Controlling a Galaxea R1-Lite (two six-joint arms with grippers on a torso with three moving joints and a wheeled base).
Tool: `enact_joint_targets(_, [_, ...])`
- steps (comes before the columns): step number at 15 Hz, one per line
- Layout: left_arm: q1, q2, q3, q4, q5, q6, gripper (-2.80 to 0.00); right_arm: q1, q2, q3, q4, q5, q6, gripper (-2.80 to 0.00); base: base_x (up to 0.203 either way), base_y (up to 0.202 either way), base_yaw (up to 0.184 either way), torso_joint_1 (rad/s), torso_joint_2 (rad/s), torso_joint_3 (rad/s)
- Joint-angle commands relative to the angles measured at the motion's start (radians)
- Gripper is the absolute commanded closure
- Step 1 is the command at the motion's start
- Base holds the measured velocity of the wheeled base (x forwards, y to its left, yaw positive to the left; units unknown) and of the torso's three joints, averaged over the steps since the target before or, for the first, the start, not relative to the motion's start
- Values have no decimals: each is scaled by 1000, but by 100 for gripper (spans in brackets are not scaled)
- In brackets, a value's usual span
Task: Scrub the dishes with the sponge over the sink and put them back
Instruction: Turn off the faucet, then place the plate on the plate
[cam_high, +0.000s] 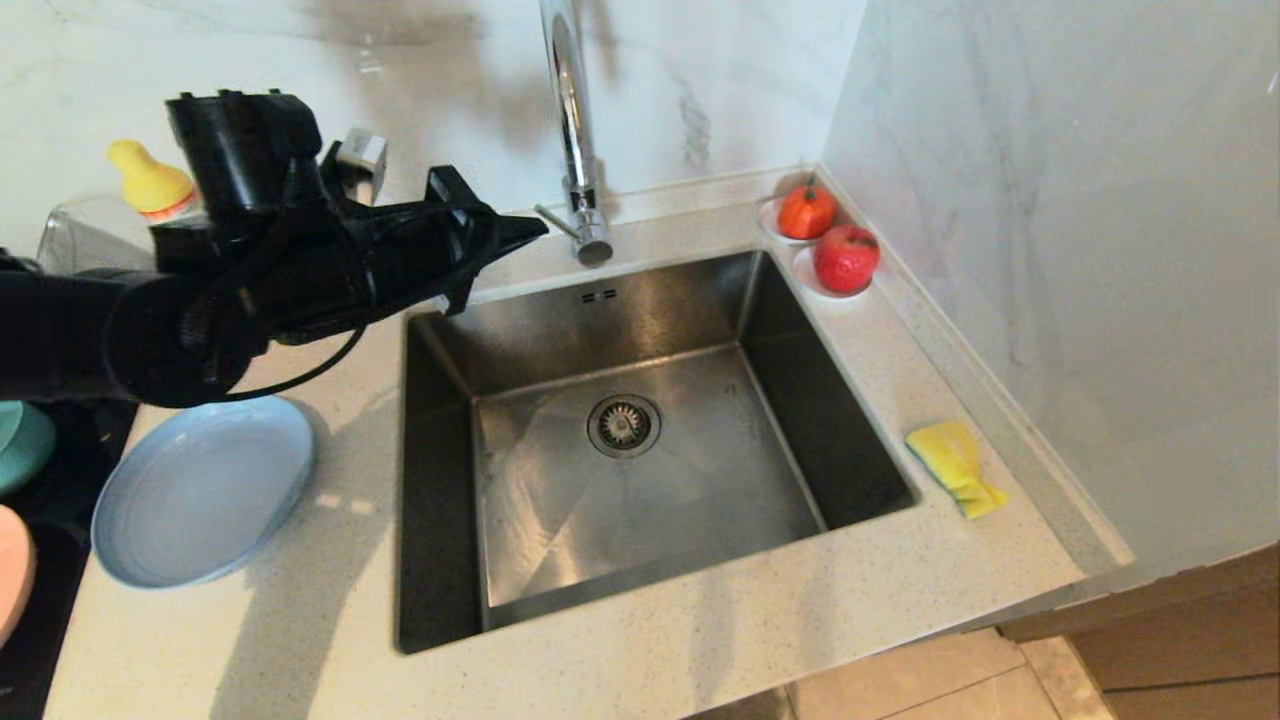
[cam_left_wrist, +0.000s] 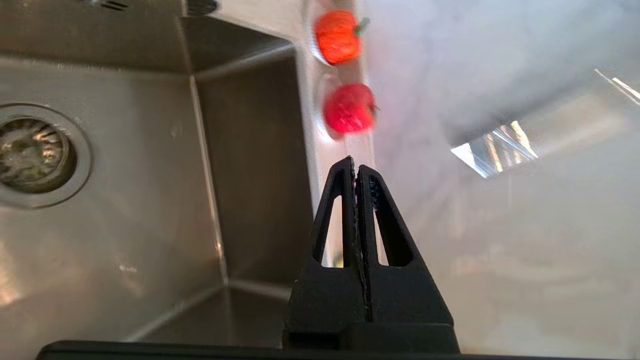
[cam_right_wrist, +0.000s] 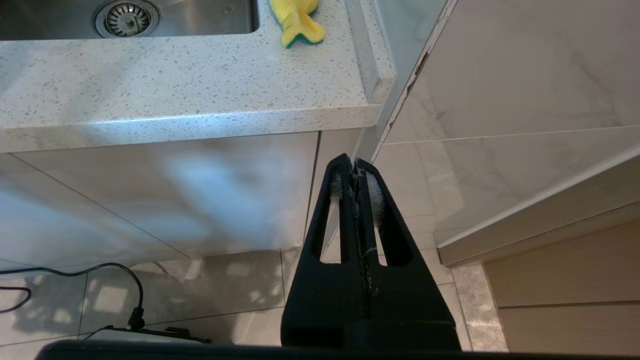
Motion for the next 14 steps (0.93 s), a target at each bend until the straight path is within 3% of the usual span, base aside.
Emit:
enact_joint_targets(1, [5, -235, 127, 24, 11, 68, 0, 0, 0, -1, 0, 0, -1, 0, 0, 0, 0, 0, 0, 0])
enact_joint_targets(3, [19, -375, 234, 78, 103, 239, 0, 0, 0, -1, 0, 1, -1, 0, 0, 0, 0, 0, 0, 0])
enact_joint_targets(6, [26, -550, 427, 109, 409, 487, 0, 0, 0, 0, 0, 1, 0, 0, 0, 0, 0, 0, 0, 0])
enact_joint_targets(9, [28, -724, 642, 109, 613, 610, 0, 0, 0, -1, 0, 0, -1, 0, 0, 0, 0, 0, 0, 0])
enact_joint_targets(11, [28, -860, 793, 109, 693, 671, 0, 0, 0, 0, 0, 1, -1, 0, 0, 0, 0, 0, 0, 0])
enact_joint_targets(14, [29, -1055, 965, 113, 801, 707, 0, 0, 0, -1, 0, 0, -1, 0, 0, 0, 0, 0, 0, 0])
